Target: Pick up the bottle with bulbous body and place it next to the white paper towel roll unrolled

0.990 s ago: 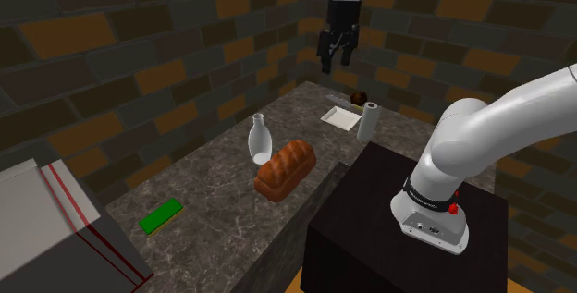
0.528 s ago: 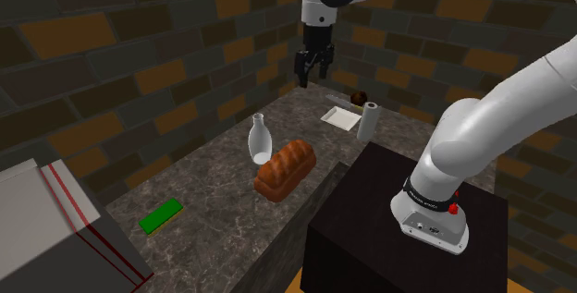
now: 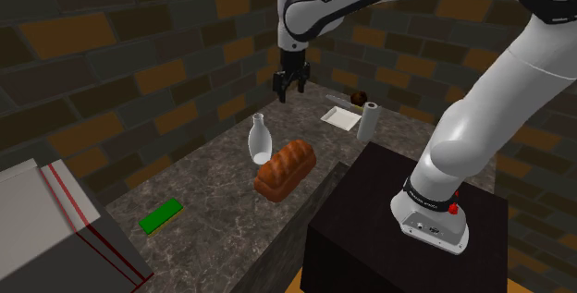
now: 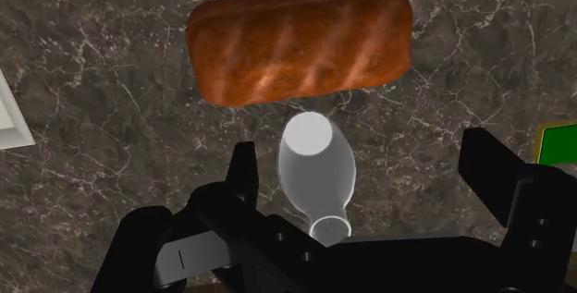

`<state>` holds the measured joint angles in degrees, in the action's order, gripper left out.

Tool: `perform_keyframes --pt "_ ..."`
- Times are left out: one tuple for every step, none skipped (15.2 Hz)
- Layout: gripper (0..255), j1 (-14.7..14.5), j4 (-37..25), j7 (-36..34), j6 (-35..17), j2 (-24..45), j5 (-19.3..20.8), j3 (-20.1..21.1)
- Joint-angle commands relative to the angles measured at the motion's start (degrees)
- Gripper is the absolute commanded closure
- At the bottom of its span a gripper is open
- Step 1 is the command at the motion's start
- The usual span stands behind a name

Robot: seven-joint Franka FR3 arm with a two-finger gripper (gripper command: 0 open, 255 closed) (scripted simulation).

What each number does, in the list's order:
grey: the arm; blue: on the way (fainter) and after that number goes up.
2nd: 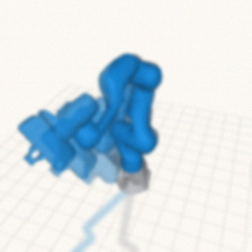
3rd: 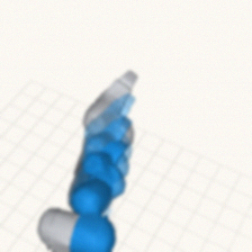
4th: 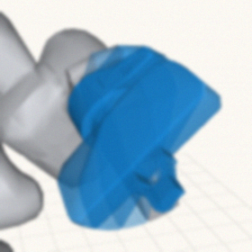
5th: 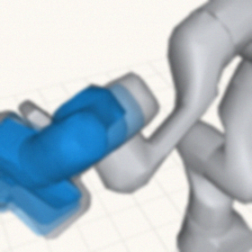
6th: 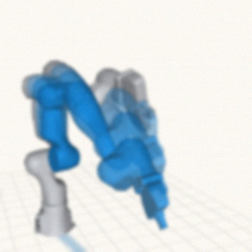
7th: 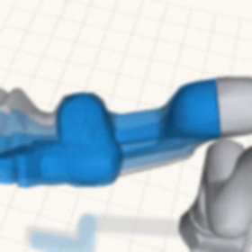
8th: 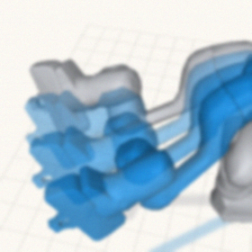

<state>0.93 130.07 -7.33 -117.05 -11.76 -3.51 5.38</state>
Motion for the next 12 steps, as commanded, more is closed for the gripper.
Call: perform_keyframes --pt "0 0.2 -1.7 -0.2 -2.6 4.1 0.8 0.2" --pt "0 0.2 -2.6 -0.4 -3.9 6.2 1.2 0.2" --pt "0 0.2 -3.6 -0.6 -5.1 8.3 1.6 0.3" --pt "0 0.3 -4.7 -0.9 -6.2 10.4 2.1 0.4" --pt "0 0.3 -5.9 -1.1 -7.2 12.6 2.5 0.4" --pt "0 0.2 -7.1 -1.3 -8.2 14.7 3.0 0.4" --pt "0 0.2 -8.4 -1.6 -9.1 16.9 3.5 0.4" --pt "0 0.2 -9.8 -1.8 -10.0 19.0 4.0 0.3" --pt "0 0.1 -11.3 -2.1 -10.7 21.2 4.5 0.2" --pt "0 0.0 -12.8 -2.3 -11.4 23.4 5.0 0.1" --pt "0 -0.1 -14.5 -2.6 -12.1 25.5 5.5 0.0" --pt "0 -0.2 -16.2 -2.8 -12.6 27.7 6.0 -0.1"
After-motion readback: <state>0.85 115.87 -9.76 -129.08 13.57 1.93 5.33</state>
